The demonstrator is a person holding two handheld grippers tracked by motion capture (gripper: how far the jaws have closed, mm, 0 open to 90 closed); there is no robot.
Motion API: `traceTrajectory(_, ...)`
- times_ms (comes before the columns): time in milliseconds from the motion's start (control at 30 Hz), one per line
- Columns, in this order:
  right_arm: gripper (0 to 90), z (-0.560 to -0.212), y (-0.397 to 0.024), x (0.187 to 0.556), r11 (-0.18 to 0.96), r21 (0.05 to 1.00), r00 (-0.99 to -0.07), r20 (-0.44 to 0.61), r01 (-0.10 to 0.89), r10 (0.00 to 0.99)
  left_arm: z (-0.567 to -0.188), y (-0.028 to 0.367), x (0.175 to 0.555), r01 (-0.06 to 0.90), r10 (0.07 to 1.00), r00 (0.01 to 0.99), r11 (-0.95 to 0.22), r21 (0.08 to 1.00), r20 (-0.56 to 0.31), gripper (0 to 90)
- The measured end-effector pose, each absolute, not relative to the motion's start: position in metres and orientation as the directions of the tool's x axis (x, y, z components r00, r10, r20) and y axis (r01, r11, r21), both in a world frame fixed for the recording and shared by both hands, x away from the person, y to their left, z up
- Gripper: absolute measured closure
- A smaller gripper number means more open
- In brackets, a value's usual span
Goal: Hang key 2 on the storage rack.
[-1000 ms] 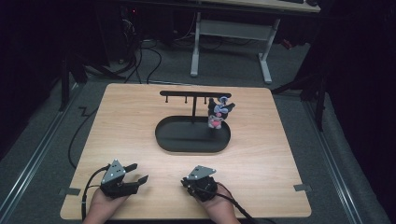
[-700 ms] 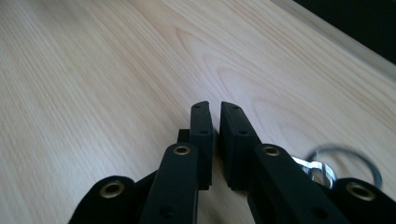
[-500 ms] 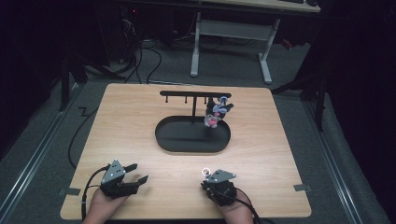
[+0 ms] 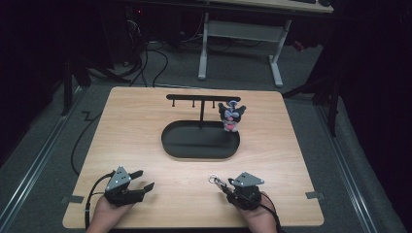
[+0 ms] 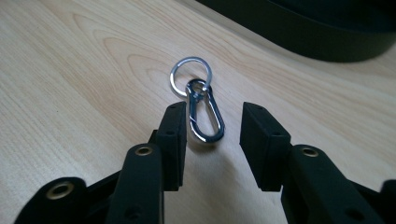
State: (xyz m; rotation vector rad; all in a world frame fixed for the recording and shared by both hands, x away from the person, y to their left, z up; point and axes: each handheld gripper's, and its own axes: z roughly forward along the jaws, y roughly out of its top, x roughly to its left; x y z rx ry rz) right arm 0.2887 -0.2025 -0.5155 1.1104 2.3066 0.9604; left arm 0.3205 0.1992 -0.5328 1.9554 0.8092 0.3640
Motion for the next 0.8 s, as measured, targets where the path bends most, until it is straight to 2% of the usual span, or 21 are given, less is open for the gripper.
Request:
traceTrajectory(200,58.7,-0.528,-0.191,0.296,0.498,0.713,-0.626,-0.107,0.493,0.773,-0.533,0.199,0.320,0.386,0.669,0.739,-0.326,0.863,-0.078,34.3)
traceTrajectory(367,68.0,-0.529,-0.189,0.299,0.502,0.722,-0.637,-0.111,0.476,0.763,-0.533,0.199,0.320,0.386,0.668,0.740,-0.326,0.863,-0.079,34.3)
traceTrajectory(567,69.3,-0.530,-0.186,0.298,0.528,0.725,-0.637,-0.160,0.443,0.754,-0.533,0.199,0.320,0.388,0.670,0.738,-0.325,0.862,-0.080,34.3)
traceTrajectory(800,69.6,-0.528,-0.191,0.302,0.459,0.726,-0.599,-0.082,0.511,0.797,-0.533,0.199,0.321,0.390,0.668,0.740,-0.326,0.861,-0.082,34.4)
